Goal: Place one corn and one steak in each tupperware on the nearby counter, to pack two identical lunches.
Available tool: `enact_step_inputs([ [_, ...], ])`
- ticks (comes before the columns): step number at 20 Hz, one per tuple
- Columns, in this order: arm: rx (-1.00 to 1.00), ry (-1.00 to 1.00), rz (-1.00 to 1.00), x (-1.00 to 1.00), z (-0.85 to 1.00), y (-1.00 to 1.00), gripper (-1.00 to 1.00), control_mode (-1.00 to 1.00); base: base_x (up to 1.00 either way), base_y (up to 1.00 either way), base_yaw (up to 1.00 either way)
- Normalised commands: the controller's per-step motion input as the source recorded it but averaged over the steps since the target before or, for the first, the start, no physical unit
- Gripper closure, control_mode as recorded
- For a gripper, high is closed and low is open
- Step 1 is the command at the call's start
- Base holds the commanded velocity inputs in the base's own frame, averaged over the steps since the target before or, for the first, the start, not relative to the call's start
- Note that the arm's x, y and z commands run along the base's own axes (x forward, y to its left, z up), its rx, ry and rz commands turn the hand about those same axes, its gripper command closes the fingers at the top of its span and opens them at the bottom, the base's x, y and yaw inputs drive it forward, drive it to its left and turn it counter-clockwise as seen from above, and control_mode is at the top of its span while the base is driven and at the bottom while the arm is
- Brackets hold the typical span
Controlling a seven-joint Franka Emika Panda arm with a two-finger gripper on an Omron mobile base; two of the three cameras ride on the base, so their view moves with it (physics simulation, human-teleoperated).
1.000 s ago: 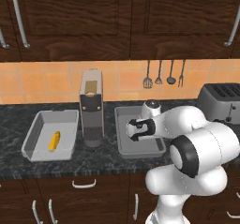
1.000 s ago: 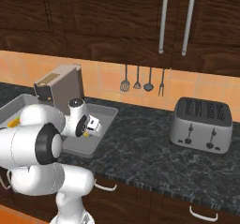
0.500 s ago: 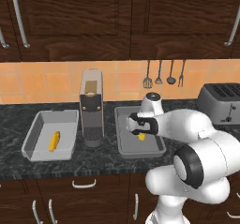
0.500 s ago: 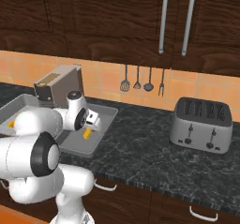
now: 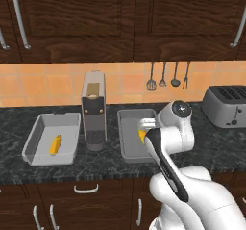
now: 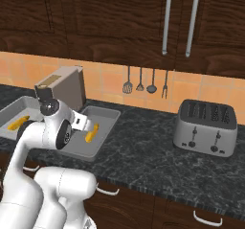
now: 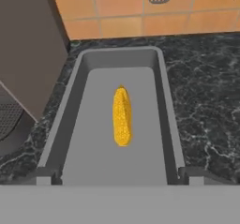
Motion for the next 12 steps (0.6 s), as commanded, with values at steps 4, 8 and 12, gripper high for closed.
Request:
enact_step_inputs([
  [4, 0.00, -0.18, 0.06, -0.94, 0.89, 0.00, -1.00, -1.00, 0.00, 0.00, 0.00],
  [8, 0.00, -0.05, 0.05, -0.48, 0.46, 0.00, -1.00, 1.00, -0.50, -0.05, 0.01],
  [12, 0.00, 0.00, 0.00, 0.00, 0.00, 0.00, -1.00, 1.00, -1.00, -0.49, -0.21],
])
